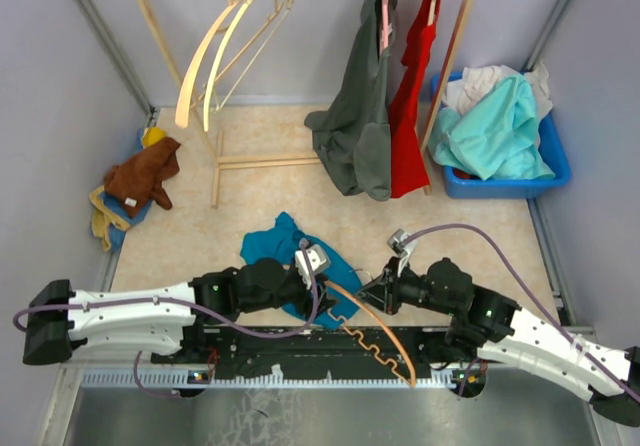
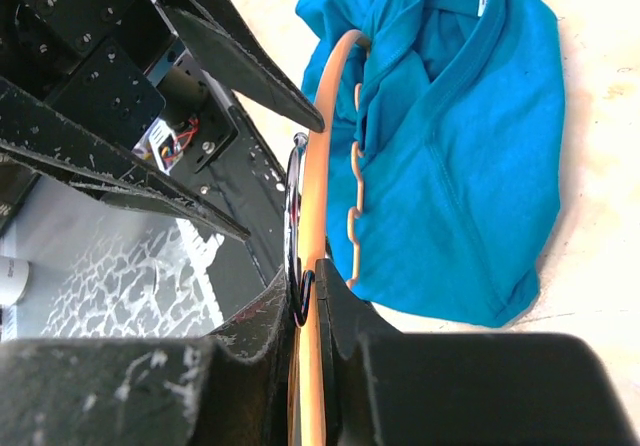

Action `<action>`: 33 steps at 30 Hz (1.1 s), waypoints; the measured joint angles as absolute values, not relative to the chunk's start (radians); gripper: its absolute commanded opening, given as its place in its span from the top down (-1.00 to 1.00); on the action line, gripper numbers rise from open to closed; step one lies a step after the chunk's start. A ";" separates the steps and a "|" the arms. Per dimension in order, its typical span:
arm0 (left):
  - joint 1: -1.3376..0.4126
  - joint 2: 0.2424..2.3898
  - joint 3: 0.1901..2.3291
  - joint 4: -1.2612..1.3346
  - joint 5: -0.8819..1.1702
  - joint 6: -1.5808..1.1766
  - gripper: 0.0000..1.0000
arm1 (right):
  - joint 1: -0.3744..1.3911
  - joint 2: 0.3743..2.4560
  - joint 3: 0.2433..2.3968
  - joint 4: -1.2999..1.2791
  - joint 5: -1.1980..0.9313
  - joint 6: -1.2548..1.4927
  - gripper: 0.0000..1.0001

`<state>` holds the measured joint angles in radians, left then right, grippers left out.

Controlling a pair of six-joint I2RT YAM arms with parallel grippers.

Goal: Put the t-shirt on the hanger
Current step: Place the hanger at the center of the board.

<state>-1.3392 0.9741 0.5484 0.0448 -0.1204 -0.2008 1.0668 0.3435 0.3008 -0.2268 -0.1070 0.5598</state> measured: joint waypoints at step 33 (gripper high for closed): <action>-1.432 0.895 0.567 -0.061 -0.251 -0.806 -0.45 | 1.067 0.342 0.315 -0.193 -0.158 0.531 1.00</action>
<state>-1.4319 0.8948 0.5671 -0.0612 -0.2512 -0.8059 1.0668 0.3424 0.3149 -0.1932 -0.1577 0.5308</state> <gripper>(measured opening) 0.717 0.020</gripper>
